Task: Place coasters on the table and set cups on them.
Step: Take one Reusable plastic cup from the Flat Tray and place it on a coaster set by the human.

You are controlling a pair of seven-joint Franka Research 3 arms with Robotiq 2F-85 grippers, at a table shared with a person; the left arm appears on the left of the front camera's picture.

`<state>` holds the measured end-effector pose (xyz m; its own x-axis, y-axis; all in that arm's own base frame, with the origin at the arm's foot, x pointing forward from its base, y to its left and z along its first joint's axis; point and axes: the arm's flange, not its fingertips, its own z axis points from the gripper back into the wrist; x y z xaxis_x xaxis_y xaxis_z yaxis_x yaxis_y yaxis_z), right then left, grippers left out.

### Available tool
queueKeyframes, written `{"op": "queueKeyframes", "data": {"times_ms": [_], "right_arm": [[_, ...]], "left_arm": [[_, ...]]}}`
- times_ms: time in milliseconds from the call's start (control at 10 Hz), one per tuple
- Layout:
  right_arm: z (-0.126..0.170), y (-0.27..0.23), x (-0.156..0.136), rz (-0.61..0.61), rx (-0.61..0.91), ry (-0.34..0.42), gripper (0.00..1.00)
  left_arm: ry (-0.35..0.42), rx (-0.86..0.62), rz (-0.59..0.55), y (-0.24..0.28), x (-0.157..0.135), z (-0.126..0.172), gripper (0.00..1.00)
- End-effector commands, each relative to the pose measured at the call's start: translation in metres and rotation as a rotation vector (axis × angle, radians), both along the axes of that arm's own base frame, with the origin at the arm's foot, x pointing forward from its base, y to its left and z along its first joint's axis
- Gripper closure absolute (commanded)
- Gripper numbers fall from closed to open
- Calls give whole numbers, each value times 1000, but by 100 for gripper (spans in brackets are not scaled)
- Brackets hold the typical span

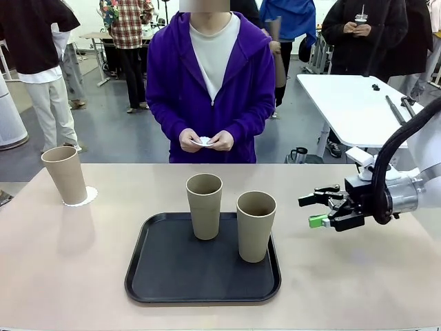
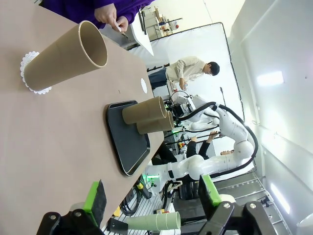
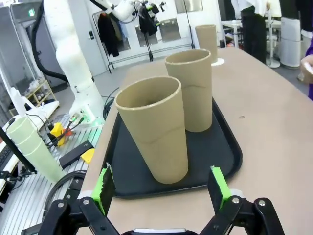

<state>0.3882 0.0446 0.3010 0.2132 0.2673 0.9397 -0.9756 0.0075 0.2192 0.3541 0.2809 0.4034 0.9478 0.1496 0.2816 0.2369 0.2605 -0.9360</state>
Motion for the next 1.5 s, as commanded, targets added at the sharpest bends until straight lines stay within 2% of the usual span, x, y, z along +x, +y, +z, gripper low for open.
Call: {"op": "queueKeyframes", "data": {"times_ms": [0, 500, 700, 800, 1200, 1400], "right_arm": [[5, -2, -2, -4, 15, 1, 0], [2, -3, 0, -5, 6, -2, 0], [-16, 16, 3, 8, 5, -64, 0], [-24, 22, 6, 22, 19, -49, 0], [-40, 48, 19, 32, 94, -102, 0], [-49, 57, 26, 45, 137, -90, 0]], "left_arm": [[-8, -1, -3, 1, -3, 1, 0], [-8, -1, -3, 1, -3, 1, 0], [-8, -1, -3, 1, -3, 1, 0], [-8, -1, -3, 1, -3, 1, 0], [-8, -1, -3, 1, -3, 1, 0], [-8, -1, -3, 1, -3, 1, 0]]}}
